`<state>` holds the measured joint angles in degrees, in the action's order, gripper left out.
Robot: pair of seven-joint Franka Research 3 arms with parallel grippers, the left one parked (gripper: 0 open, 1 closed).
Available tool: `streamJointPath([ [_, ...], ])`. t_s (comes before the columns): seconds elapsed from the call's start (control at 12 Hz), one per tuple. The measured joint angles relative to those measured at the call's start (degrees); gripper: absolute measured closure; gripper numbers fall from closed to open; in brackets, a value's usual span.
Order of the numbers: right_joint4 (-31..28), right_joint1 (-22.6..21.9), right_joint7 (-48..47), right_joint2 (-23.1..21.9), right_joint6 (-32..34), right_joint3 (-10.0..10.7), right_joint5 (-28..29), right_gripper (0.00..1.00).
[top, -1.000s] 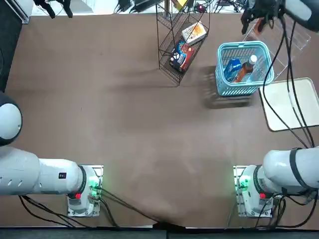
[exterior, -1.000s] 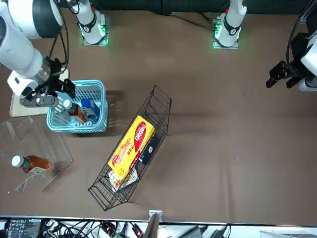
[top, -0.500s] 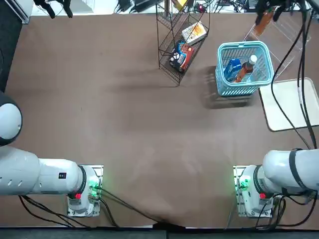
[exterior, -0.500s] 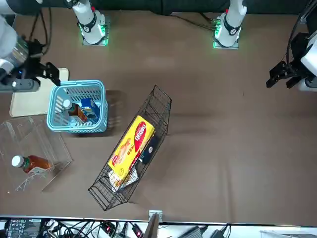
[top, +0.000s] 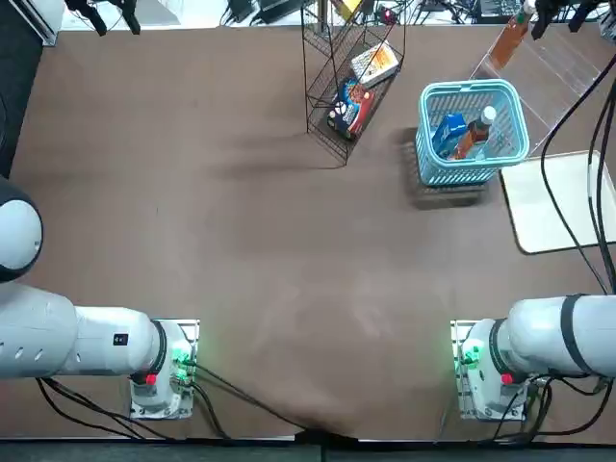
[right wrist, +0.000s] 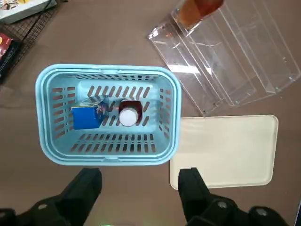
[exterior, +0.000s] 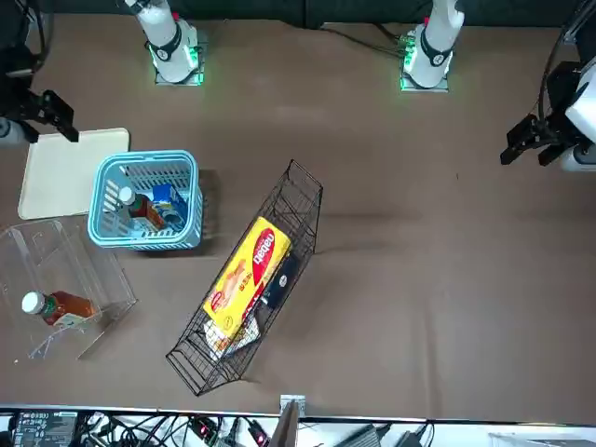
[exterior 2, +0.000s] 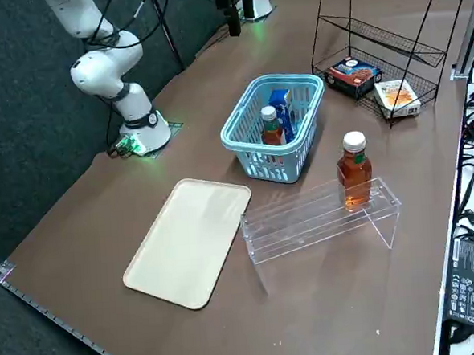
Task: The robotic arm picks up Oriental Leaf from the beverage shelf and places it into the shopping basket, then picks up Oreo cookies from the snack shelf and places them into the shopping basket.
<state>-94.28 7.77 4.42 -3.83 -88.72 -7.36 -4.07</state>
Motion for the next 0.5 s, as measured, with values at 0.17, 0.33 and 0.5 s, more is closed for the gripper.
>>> streamJointPath([
  [0.17, -0.3, -2.8, 0.6, -0.1, 0.0, 4.5, 0.1, 0.00],
  [0.33, -0.8, -3.5, 0.6, 0.0, -0.4, 5.6, 0.1, 0.00],
  [0.5, -1.1, -3.6, 0.6, 0.2, -0.7, 5.7, 0.1, 0.00],
])
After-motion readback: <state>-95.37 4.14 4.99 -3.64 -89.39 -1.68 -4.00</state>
